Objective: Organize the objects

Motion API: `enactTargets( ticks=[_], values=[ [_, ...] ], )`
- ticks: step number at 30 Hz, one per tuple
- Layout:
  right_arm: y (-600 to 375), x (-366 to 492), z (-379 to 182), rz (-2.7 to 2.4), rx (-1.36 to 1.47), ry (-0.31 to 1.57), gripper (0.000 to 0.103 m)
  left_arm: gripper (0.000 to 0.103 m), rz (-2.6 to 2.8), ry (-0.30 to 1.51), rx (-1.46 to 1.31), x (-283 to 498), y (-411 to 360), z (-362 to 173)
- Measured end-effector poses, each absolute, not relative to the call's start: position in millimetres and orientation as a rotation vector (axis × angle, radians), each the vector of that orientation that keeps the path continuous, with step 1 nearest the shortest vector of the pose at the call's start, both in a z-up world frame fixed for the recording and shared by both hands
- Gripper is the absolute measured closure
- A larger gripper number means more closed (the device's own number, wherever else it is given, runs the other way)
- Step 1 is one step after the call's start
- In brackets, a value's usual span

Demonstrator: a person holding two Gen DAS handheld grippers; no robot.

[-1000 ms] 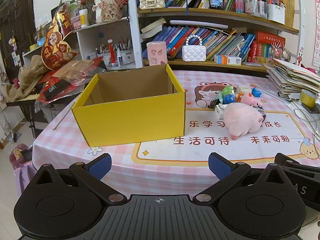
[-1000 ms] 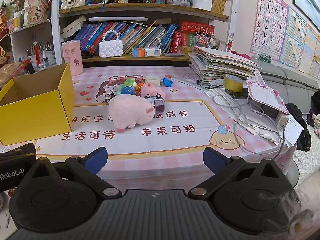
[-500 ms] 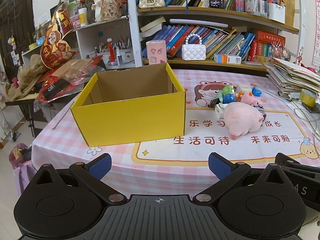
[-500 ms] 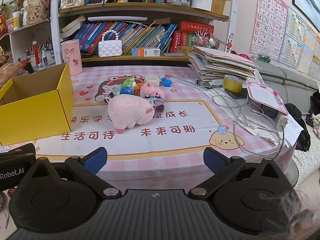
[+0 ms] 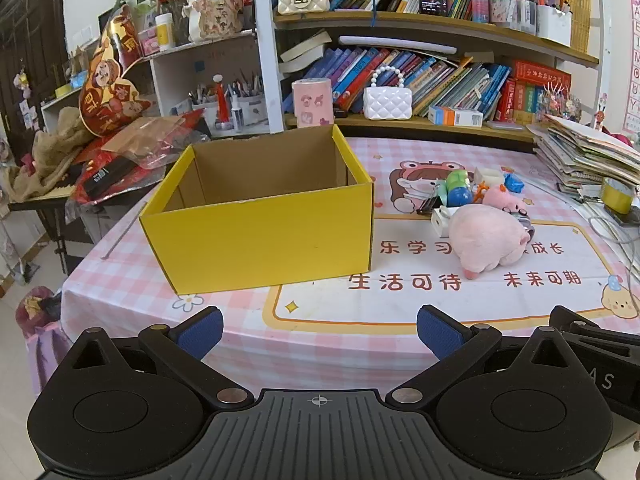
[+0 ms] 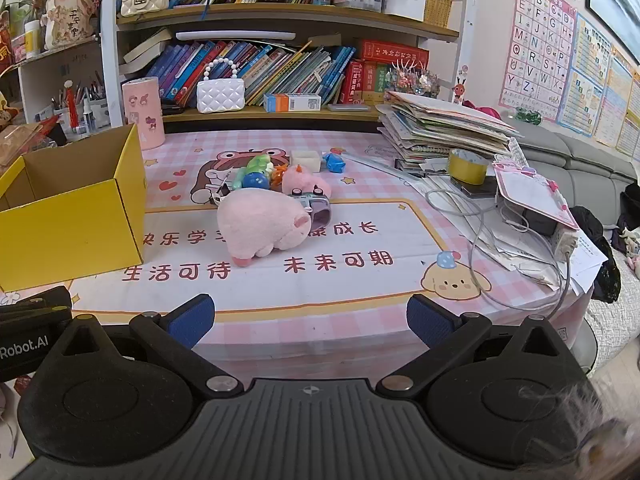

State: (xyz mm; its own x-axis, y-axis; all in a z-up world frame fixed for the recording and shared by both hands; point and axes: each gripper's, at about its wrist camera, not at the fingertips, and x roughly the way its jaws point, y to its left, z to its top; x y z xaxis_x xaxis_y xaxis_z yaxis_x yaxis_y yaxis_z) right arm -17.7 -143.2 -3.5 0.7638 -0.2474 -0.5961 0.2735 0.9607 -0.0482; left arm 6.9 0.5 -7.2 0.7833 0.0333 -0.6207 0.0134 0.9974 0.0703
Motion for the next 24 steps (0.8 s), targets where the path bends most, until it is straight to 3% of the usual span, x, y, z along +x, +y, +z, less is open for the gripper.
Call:
enactTargets(
  ticks=[24],
  values=[
    [-141,-9,-7,-0.286,0.033,0.656,0.0,0.0,0.004,0.71,0.079,15,4,-10]
  ],
)
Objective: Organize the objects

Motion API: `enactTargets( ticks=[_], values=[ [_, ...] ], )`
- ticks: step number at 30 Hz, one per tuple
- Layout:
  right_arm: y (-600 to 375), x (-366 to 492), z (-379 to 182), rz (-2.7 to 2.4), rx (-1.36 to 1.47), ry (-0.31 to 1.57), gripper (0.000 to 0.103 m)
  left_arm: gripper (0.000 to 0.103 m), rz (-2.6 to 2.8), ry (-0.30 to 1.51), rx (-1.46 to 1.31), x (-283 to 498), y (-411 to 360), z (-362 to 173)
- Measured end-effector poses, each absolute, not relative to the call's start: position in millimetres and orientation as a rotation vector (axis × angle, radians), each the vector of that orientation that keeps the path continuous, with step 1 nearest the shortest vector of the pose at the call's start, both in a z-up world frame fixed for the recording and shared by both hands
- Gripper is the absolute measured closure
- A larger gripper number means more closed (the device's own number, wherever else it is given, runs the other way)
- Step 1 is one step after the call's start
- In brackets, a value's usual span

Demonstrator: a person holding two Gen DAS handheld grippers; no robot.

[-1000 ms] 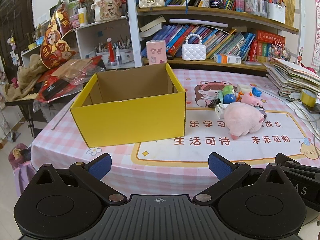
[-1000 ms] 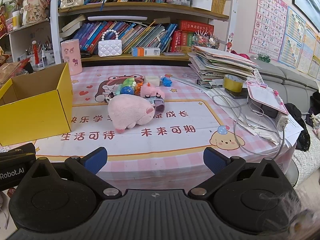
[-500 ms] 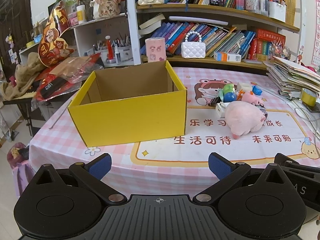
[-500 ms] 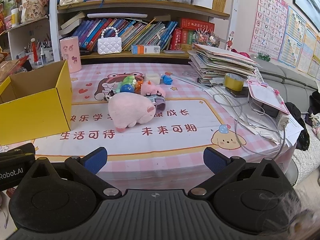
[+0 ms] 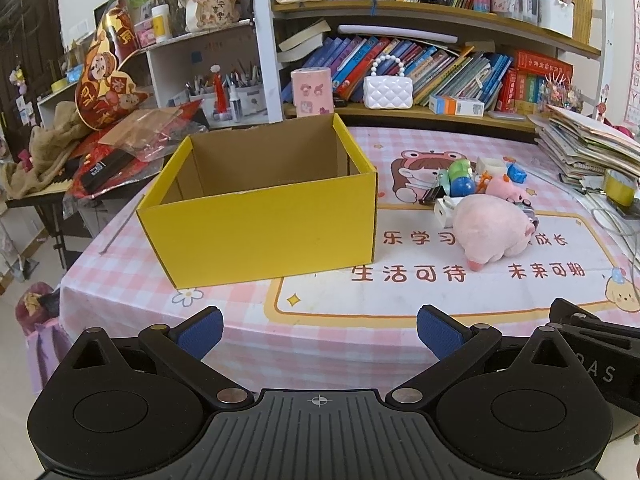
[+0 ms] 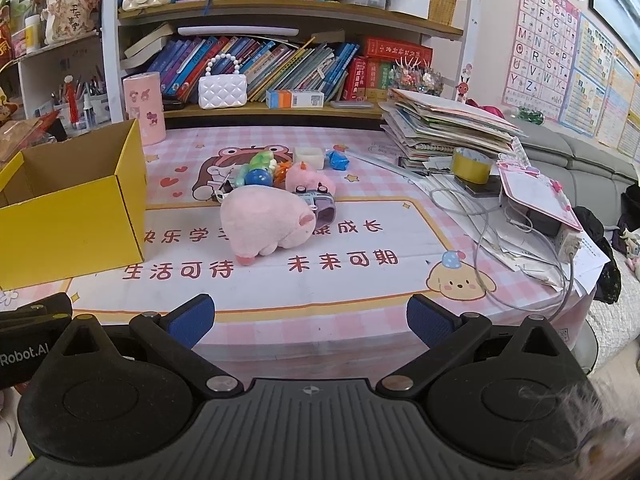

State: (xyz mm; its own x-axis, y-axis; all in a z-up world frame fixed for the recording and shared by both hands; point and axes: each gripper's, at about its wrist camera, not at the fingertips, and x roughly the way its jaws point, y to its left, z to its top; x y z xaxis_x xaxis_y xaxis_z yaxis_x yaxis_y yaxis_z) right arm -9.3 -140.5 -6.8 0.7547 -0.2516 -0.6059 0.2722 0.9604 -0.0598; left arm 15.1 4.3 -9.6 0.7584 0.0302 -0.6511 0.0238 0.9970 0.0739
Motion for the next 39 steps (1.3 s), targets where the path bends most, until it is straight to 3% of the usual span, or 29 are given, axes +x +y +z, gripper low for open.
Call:
enactTargets(
  ticks=[39],
  values=[
    [-201,48,-16,-0.259,0.092,0.708,0.0,0.0,-0.045,0.772,0.039,72,-42,-18]
  ],
)
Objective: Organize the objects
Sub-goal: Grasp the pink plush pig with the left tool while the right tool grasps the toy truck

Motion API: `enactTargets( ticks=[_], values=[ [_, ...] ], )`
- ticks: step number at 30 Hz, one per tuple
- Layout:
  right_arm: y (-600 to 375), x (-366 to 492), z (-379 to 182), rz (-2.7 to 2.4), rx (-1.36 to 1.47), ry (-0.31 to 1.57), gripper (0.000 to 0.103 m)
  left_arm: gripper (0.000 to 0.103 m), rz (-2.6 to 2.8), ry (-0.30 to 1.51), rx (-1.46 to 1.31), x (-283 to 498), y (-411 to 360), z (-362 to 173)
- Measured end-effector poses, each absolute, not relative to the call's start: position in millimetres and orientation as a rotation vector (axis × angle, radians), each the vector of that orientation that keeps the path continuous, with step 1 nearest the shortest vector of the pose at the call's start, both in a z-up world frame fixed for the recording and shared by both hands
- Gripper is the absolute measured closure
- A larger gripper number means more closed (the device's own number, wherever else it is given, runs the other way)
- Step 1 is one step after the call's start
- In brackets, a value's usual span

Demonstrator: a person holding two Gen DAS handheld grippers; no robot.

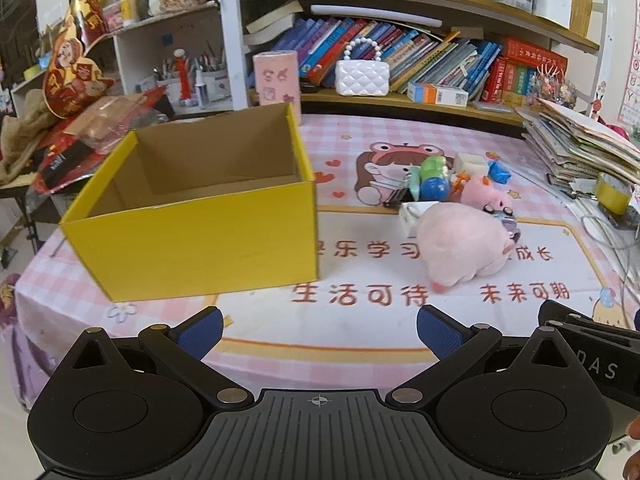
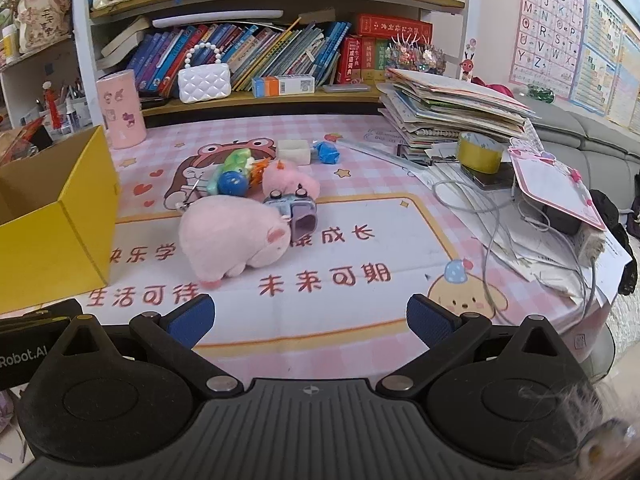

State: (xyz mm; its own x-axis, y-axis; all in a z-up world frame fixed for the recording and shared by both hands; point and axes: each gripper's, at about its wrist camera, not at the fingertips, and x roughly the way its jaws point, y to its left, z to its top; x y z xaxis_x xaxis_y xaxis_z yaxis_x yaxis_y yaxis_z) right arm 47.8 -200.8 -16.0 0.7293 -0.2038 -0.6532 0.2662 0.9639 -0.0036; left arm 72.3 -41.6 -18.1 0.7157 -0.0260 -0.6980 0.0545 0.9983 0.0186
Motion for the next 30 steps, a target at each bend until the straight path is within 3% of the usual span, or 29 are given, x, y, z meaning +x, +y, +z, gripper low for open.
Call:
enactTargets(
  ticks=[11,20,30],
  values=[
    [-249,96,-22,-0.2,0.14,0.724,0.001,0.0,-0.062,0.795,-0.002,108,-78,-25],
    [-289,135,-20,-0.131,0.206,0.679,0.013,0.001,-0.092,0.806,-0.025,138,-114,-29],
    [-330,165,-27,-0.144,0.192,0.683,0.013,0.0,-0.106,0.964,-0.256,198,-132,-66]
  ],
)
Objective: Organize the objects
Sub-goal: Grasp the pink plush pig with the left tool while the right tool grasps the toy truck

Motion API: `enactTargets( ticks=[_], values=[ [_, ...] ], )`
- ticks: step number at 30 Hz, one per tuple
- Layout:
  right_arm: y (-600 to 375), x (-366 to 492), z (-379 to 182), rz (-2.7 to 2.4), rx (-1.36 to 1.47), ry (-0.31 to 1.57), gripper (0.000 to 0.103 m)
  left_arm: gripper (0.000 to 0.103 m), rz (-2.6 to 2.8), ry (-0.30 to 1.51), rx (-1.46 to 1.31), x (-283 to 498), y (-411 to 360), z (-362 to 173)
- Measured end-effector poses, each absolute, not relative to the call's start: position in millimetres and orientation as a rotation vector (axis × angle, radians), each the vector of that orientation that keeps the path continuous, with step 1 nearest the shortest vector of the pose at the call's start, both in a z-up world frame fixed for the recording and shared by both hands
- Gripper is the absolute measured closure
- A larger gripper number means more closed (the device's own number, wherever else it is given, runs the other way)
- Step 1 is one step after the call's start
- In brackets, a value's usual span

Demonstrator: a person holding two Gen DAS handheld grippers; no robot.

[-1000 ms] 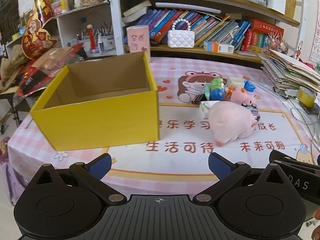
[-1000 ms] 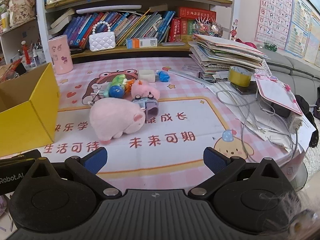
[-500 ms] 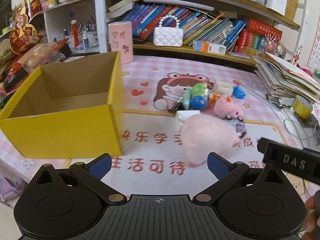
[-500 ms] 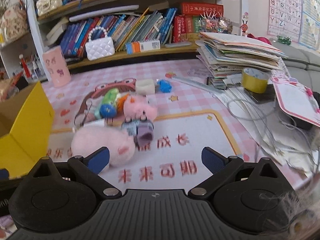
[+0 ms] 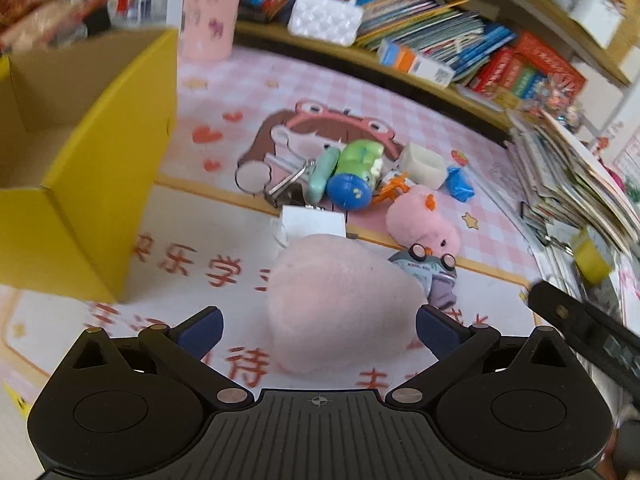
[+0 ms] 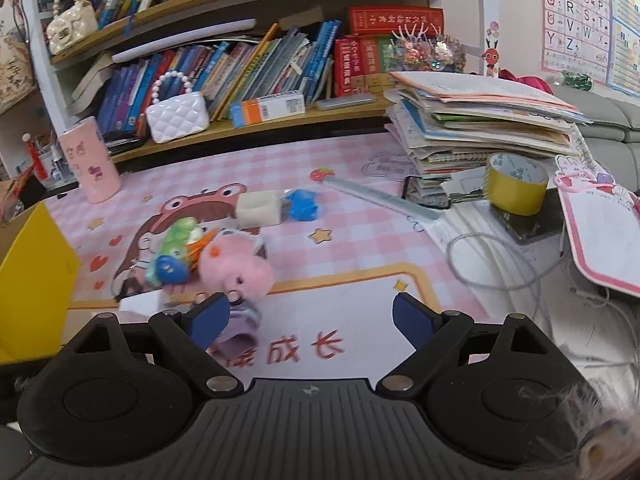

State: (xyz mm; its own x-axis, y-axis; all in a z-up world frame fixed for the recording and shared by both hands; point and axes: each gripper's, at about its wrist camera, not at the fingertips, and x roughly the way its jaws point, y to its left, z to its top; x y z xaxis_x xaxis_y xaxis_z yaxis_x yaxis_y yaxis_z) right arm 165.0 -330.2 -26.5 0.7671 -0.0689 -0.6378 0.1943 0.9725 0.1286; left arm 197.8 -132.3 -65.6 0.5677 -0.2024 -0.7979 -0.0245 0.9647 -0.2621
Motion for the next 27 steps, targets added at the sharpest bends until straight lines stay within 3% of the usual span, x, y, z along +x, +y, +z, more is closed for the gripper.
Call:
enactTargets(
  ticks=[7,9,13,20,27],
  values=[
    [-347,174,-31,-0.157,0.186,0.694,0.013,0.002,-0.115,0.989,-0.313,218,-143,-86],
    [-346,177,-32,-0.147,0.185,0.703,0.012,0.015,-0.151,0.997,-0.356,218,-142,-92],
    [-340,183,-34,-0.112,0.187,0.716,0.008,0.027,-0.158,0.984,-0.388,213,-133,-85],
    [-318,198,-44,-0.017,0.185,0.785,0.004,0.027,-0.057,0.884,-0.327,175,-93,-44],
    [-279,217,-65,0.097,0.052,0.825,0.005,0.027,0.09,0.903,-0.344,149,-59,-43]
  ],
)
